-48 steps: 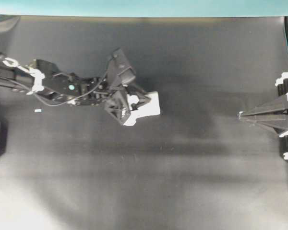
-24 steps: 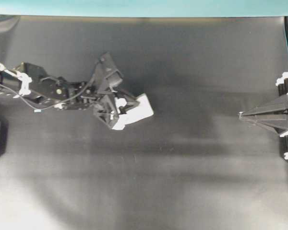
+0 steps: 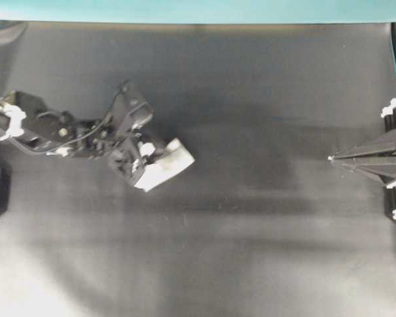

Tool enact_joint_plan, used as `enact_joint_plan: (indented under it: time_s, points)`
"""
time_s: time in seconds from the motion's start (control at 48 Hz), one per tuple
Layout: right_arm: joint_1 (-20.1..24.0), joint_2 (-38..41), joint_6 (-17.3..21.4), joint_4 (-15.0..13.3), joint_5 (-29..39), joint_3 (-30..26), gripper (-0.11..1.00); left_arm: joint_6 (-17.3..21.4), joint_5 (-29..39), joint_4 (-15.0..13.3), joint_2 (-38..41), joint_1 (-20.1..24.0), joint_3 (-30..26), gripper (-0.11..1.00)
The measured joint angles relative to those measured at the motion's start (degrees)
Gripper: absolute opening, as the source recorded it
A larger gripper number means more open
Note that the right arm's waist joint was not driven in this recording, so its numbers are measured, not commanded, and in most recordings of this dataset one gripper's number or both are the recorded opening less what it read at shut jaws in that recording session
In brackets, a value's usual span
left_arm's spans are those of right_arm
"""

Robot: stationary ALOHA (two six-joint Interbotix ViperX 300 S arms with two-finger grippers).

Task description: Push the sponge with the left arm to wipe the table.

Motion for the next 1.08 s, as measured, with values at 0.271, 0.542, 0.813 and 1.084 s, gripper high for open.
enact_joint_plan:
  time_s: [0.271, 0.542, 0.813, 1.084]
  points:
    - [0.00, -0.35, -0.18, 0.00, 0.09, 0.44, 0.00, -3.52, 1.14, 0.00, -4.31, -4.92, 4.22, 0.08]
    - [0.00, -0.70, -0.18, 0.00, 0.09, 0.70, 0.00, -10.11, 0.79, 0.00, -6.50, -13.18, 7.65, 0.08]
    - [0.00, -0.79, -0.26, 0.00, 0.09, 0.79, 0.00, -16.00, 0.79, 0.00, -7.12, -24.87, 8.79, 0.08]
    - [0.00, -0.88, -0.26, 0.00, 0.09, 0.88, 0.00, -19.51, 0.97, 0.00, -8.00, -34.98, 9.67, 0.07]
